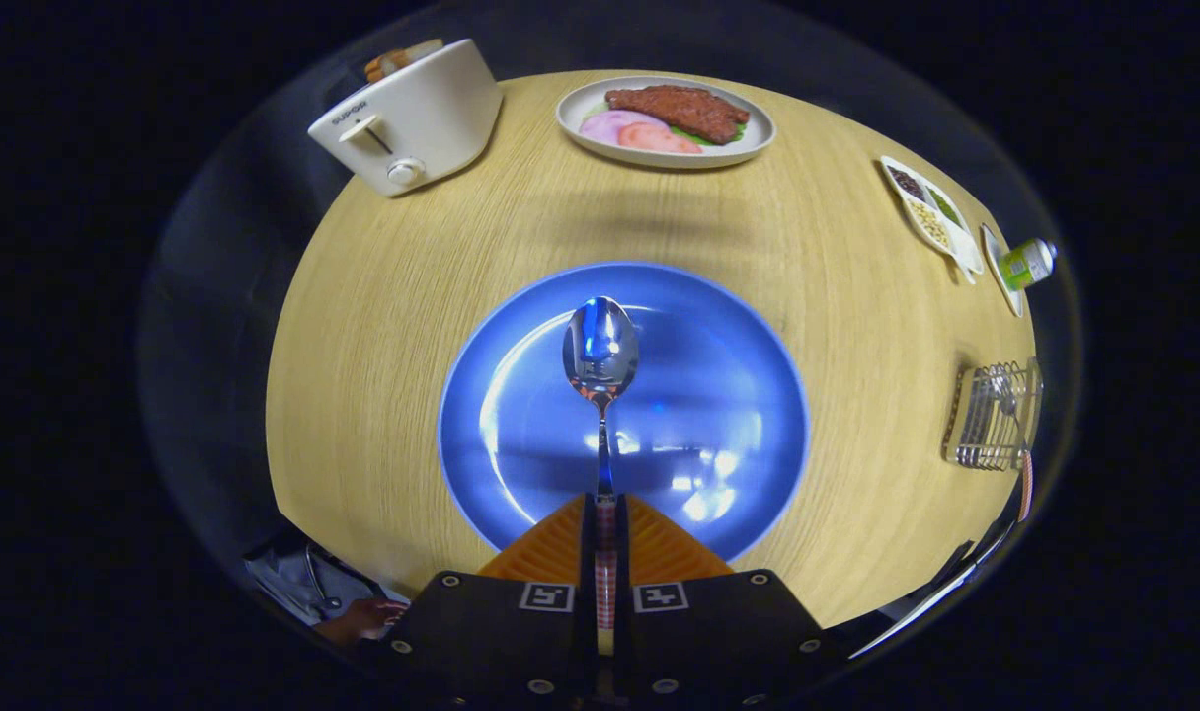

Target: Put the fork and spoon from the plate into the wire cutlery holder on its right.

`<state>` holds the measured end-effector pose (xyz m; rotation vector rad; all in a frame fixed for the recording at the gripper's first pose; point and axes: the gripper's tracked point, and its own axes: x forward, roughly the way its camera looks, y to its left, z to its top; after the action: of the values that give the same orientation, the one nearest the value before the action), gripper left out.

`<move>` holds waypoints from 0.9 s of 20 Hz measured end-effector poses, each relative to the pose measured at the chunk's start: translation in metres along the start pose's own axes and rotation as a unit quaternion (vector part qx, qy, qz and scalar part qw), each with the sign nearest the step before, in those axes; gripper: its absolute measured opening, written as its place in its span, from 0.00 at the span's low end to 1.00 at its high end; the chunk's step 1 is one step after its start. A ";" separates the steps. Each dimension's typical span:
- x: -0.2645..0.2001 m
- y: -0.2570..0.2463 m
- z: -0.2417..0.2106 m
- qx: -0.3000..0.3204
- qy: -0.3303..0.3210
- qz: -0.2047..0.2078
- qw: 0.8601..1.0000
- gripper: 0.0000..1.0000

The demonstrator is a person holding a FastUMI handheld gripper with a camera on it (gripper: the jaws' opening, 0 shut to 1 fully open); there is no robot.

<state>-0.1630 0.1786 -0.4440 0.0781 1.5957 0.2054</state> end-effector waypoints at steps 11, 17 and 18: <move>-0.099 -0.185 -0.011 0.103 -0.039 -0.054 0.992 0.07; -0.116 -0.246 -0.015 0.111 -0.037 -0.068 0.991 0.07; -0.115 -0.252 -0.016 0.110 -0.030 -0.070 0.991 0.07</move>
<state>-0.1551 -0.0906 -0.3756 0.1414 1.5517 -0.0830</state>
